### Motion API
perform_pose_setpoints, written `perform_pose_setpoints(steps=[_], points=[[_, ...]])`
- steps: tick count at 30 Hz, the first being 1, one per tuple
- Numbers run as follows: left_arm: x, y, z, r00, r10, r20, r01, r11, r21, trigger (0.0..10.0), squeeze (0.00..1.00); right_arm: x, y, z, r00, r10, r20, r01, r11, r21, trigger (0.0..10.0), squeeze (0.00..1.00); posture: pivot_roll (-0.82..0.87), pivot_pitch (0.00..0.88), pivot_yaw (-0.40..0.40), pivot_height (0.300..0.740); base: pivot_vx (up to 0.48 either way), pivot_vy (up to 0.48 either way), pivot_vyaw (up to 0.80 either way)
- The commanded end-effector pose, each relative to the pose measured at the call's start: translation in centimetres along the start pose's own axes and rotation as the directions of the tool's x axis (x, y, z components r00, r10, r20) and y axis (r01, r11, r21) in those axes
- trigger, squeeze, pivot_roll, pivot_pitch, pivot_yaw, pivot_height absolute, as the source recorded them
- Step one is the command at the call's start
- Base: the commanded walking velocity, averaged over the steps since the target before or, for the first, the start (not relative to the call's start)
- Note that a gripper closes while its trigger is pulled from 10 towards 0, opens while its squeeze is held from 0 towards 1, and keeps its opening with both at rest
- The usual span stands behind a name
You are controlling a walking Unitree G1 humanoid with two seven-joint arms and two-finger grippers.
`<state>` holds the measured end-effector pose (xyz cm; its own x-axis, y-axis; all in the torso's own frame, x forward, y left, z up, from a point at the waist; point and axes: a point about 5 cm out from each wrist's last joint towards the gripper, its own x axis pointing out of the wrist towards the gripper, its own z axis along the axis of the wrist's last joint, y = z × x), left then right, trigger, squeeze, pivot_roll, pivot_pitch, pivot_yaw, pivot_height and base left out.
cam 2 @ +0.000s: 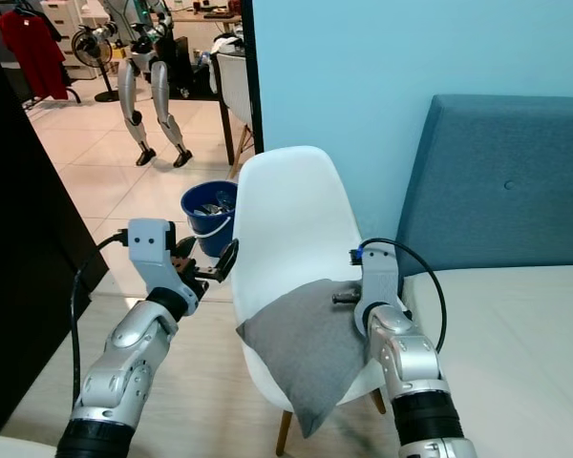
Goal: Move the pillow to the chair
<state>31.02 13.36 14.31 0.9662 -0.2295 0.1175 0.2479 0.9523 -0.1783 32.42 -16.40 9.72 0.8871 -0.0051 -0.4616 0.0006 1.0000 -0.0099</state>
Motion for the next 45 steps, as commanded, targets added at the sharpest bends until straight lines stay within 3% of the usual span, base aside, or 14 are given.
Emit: perform_pose_setpoints(steps=[1, 11, 16, 20, 45], points=[[-0.1, 0.1, -0.3, 1.000, -0.010, -0.022, 0.011, 1.000, 0.028, 10.0, 0.00, -0.1, 0.4, 1.6, 0.997, 0.012, 0.078, -0.013, 1.000, 0.004, 10.0, 0.00, -0.09, 0.000, -0.005, 0.685, 0.000, 0.000, 0.00], [0.0, 0.3, -0.3, 1.000, 0.006, -0.026, -0.005, 1.000, 0.020, 10.0, 0.00, -0.1, 0.8, 1.8, 0.995, 0.024, 0.094, -0.025, 1.000, 0.006, 10.0, 0.00, -0.08, 0.000, -0.002, 0.685, 0.000, 0.000, 0.00], [-0.1, 0.3, -0.3, 1.000, 0.006, -0.026, -0.006, 1.000, 0.019, 10.0, 0.00, 0.2, 0.4, 1.0, 0.999, -0.019, 0.027, 0.018, 0.999, 0.028, 10.0, 0.00, -0.08, 0.000, -0.001, 0.685, 0.000, 0.000, 0.00], [-0.2, 0.3, -0.3, 1.000, 0.005, -0.025, -0.005, 1.000, 0.014, 10.0, 0.00, 0.6, 0.1, 0.4, 0.999, -0.041, -0.033, 0.042, 0.998, 0.051, 10.0, 0.00, -0.08, 0.001, -0.002, 0.670, 0.000, 0.000, 0.00], [-0.3, 0.0, -0.4, 1.000, 0.005, -0.025, -0.005, 1.000, 0.002, 10.0, 0.00, 1.8, 0.2, -0.4, 0.992, -0.053, -0.119, 0.061, 0.996, 0.064, 10.0, 0.00, -0.07, 0.000, -0.021, 0.590, 0.000, 0.000, 0.00]])
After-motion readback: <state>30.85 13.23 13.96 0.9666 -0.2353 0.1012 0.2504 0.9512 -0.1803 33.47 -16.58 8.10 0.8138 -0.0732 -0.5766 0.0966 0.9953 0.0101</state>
